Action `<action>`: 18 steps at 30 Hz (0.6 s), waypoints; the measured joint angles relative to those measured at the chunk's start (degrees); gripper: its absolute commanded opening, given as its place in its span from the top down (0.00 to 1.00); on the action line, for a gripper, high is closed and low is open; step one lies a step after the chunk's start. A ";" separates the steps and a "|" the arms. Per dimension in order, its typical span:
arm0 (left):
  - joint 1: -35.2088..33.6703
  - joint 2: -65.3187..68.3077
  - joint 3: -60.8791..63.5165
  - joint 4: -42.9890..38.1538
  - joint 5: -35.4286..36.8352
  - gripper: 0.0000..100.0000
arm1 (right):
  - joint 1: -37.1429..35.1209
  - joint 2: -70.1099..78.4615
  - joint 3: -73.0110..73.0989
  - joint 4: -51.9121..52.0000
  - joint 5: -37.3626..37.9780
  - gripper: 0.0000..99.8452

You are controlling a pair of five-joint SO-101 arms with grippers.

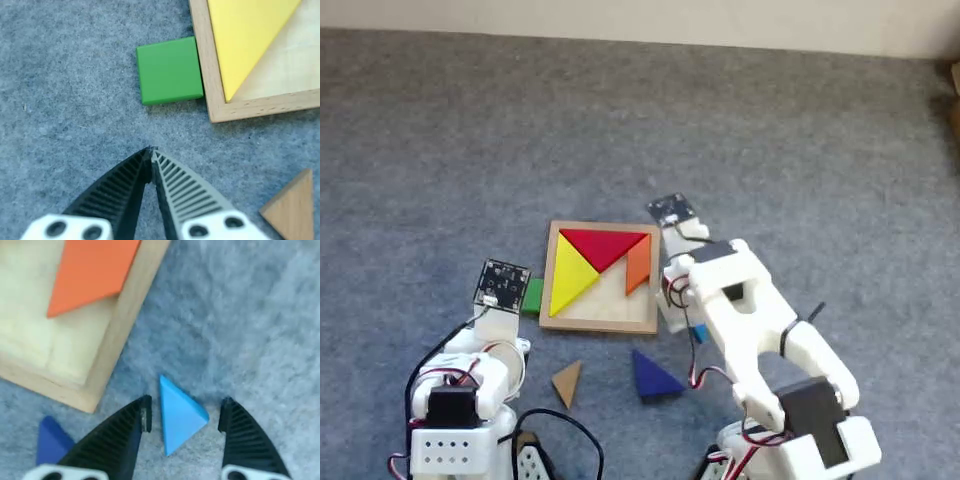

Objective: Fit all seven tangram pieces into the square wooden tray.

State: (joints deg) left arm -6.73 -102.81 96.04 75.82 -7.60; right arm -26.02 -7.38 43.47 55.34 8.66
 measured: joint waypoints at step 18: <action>0.00 0.00 0.00 0.00 0.00 0.99 | 0.62 4.66 -2.90 2.73 2.81 0.90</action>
State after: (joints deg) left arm -6.73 -102.81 96.04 75.82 -7.60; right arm -25.41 -2.73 40.57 58.07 11.47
